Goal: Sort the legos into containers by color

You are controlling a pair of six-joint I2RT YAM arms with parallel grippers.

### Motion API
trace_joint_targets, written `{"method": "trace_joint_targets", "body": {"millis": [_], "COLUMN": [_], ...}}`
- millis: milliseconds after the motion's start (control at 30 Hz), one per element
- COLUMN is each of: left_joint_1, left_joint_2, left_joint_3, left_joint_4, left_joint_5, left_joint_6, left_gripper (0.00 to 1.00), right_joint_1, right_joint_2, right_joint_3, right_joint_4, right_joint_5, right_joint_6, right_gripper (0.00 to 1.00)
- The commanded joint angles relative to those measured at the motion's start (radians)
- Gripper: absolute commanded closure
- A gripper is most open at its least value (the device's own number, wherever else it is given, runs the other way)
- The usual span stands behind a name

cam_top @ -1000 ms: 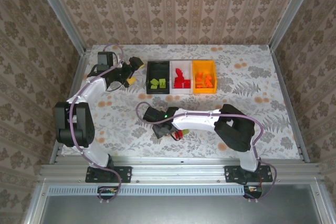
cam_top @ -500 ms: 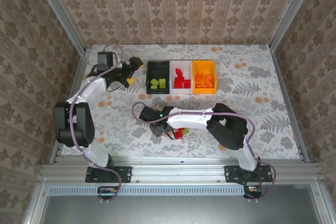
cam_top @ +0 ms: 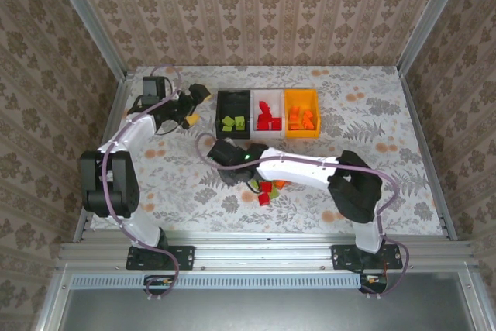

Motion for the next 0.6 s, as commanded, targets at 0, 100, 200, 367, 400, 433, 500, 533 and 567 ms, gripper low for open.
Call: {"method": "trace_joint_targets", "body": {"millis": [0, 100, 200, 367, 400, 433, 500, 533, 567], "left_joint_1": [0.002, -0.018, -0.075, -0.216, -0.231, -0.242, -0.243, -0.237, -0.229], "left_joint_2": [-0.024, -0.017, 0.002, 0.068, 0.074, 0.074, 0.069, 0.067, 0.064], "left_joint_3": [0.004, 0.002, -0.003, 0.021, 0.025, 0.024, 0.025, 0.028, 0.032], "left_joint_4": [0.002, 0.008, 0.015, -0.02, -0.022, -0.024, -0.025, -0.03, -0.041], "left_joint_5": [0.021, 0.02, 0.021, 0.041, 0.042, 0.04, 0.035, 0.032, 0.025], "left_joint_6": [-0.005, -0.008, -0.01, 0.012, 0.016, 0.017, 0.02, 0.024, 0.032], "left_gripper": [0.0, 0.0, 0.0, 0.0, 0.0, 0.0, 0.0, 0.0, 0.0], "right_joint_1": [-0.08, -0.17, -0.255, -0.362, -0.378, -0.393, -0.408, -0.411, -0.412], "right_joint_2": [-0.075, -0.111, -0.109, -0.039, -0.012, 0.022, 0.082, 0.112, 0.14], "right_joint_3": [0.017, -0.007, -0.005, 0.082, 0.115, 0.157, 0.227, 0.257, 0.291], "right_joint_4": [-0.024, 0.019, 0.037, 0.071, 0.058, 0.048, -0.001, -0.009, -0.024], "right_joint_5": [0.047, 0.021, 0.0, 0.008, 0.002, -0.012, -0.017, -0.016, -0.016], "right_joint_6": [-0.058, -0.062, -0.057, -0.091, -0.096, -0.105, -0.121, -0.132, -0.142], "right_gripper": [0.68, 0.68, 0.68, 0.68, 0.68, 0.68, 0.68, 0.68, 0.67]}}
